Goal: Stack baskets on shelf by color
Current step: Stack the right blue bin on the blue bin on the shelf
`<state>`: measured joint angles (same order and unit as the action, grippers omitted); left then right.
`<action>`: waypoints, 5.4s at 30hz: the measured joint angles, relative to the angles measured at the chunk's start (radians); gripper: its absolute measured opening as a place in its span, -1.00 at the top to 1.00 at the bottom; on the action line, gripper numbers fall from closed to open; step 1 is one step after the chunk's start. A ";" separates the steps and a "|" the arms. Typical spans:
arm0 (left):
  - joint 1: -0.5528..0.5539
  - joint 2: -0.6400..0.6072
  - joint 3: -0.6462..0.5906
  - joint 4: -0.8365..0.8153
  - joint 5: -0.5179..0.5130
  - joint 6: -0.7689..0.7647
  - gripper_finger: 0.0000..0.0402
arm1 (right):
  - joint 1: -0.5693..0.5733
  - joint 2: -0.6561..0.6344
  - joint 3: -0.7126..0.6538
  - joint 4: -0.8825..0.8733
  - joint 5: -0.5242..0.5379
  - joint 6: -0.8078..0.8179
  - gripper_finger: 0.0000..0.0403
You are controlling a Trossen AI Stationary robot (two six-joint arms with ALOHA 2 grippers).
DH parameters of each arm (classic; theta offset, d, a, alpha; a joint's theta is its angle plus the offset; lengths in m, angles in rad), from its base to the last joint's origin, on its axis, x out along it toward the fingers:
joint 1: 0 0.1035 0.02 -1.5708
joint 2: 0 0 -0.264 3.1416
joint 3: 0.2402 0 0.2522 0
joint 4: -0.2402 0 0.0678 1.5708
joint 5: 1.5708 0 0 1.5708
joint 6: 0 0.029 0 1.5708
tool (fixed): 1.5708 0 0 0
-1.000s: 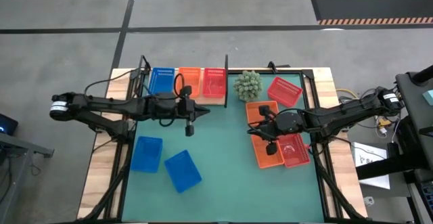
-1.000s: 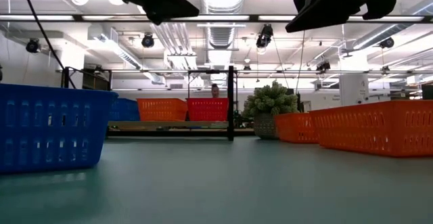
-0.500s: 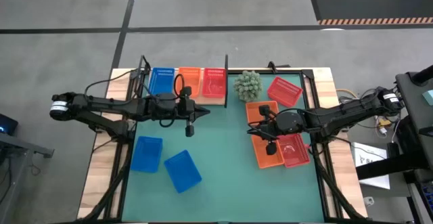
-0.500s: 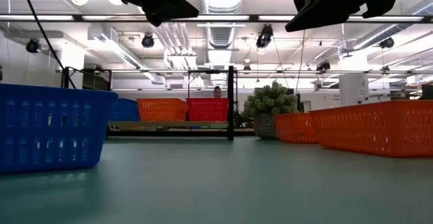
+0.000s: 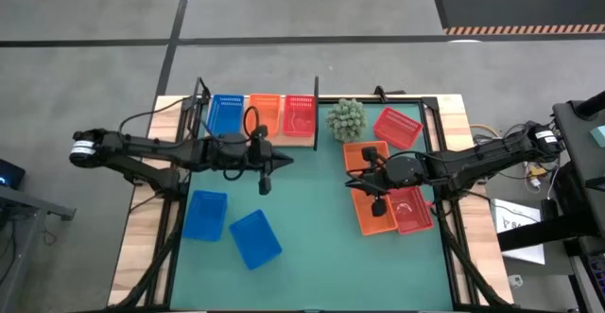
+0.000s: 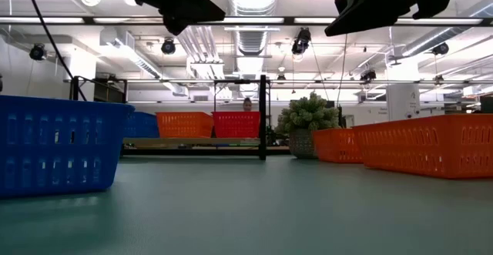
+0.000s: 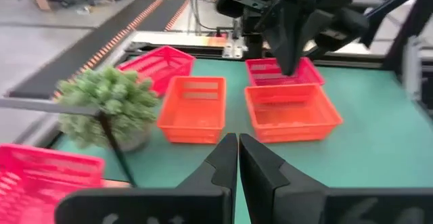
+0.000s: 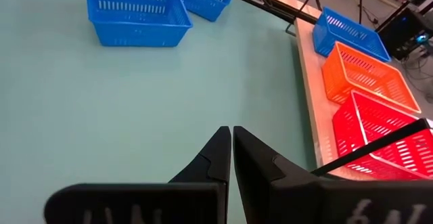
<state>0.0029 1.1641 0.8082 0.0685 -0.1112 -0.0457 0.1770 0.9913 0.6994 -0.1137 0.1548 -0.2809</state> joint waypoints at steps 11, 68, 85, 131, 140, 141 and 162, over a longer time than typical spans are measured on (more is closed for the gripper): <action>-0.167 0.000 -0.002 0.007 0.005 -0.119 1.00 | 0.006 -0.002 0.000 0.026 0.002 0.038 0.95; -0.647 0.500 0.533 -0.823 0.057 -1.123 1.00 | 0.006 0.000 0.000 0.078 -0.025 -0.165 0.95; -0.654 0.545 0.495 -0.656 0.124 -1.124 0.25 | 0.006 0.000 0.000 0.059 -0.065 -0.181 0.95; -0.618 0.584 0.415 -0.773 0.023 -0.944 0.95 | 0.006 0.000 -0.082 0.149 -0.103 -0.110 0.95; -0.611 0.534 0.696 -1.170 -0.085 -0.676 1.00 | 0.006 0.000 -0.117 0.157 -0.103 -0.061 0.95; -0.609 0.534 0.736 -1.222 -0.111 -0.648 1.00 | 0.006 0.000 -0.120 0.156 -0.103 -0.058 0.95; 0.089 0.025 0.476 -1.281 -0.340 0.449 1.00 | 0.005 0.000 -0.128 0.239 -0.102 -0.060 0.95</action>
<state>0.0923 1.1890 1.2842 -1.2120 -0.4508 0.4037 0.1823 0.9909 0.5716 0.1255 0.0525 -0.3413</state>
